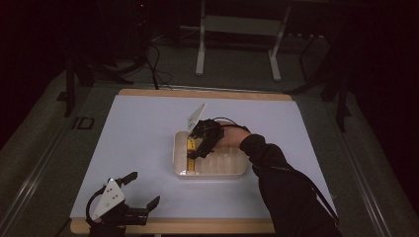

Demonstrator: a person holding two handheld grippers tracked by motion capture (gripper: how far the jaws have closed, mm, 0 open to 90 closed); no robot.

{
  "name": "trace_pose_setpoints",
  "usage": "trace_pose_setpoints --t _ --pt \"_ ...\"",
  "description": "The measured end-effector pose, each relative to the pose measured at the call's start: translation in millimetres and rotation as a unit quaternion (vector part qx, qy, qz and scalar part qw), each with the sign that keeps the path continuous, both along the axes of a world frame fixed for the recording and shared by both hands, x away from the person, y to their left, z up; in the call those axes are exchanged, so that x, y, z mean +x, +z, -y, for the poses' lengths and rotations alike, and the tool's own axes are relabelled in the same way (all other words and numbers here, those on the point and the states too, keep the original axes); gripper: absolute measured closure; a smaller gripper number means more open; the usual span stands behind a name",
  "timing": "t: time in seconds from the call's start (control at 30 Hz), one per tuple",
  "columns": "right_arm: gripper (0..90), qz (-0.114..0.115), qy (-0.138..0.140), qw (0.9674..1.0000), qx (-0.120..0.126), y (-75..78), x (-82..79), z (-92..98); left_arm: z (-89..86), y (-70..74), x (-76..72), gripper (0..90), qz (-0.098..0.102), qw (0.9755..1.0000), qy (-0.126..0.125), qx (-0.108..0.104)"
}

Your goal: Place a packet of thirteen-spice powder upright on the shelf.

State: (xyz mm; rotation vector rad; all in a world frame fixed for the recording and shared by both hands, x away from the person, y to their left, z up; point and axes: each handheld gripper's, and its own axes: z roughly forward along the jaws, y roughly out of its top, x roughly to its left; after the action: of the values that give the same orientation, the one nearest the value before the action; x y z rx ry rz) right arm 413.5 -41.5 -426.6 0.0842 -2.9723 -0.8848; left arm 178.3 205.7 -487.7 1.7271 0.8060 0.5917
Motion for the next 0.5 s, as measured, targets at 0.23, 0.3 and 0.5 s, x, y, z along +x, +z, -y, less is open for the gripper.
trace_pose_setpoints --t 0.23,0.3,0.5 --pt "25.1 0.003 -0.010 0.9999 0.013 13.1 0.6 6.1 0.2 -0.1 -0.2 0.0 0.000 1.0000 0.002 0.001" --pt "24.2 0.006 -0.014 0.9997 0.018 16.4 0.4 8.3 0.5 -0.2 0.0 0.0 0.000 1.0000 0.002 0.001" --pt "20.4 0.018 -0.033 0.9989 0.029 26.2 -0.8 14.1 0.5 -0.3 0.4 0.0 -0.001 1.0000 0.002 0.002"
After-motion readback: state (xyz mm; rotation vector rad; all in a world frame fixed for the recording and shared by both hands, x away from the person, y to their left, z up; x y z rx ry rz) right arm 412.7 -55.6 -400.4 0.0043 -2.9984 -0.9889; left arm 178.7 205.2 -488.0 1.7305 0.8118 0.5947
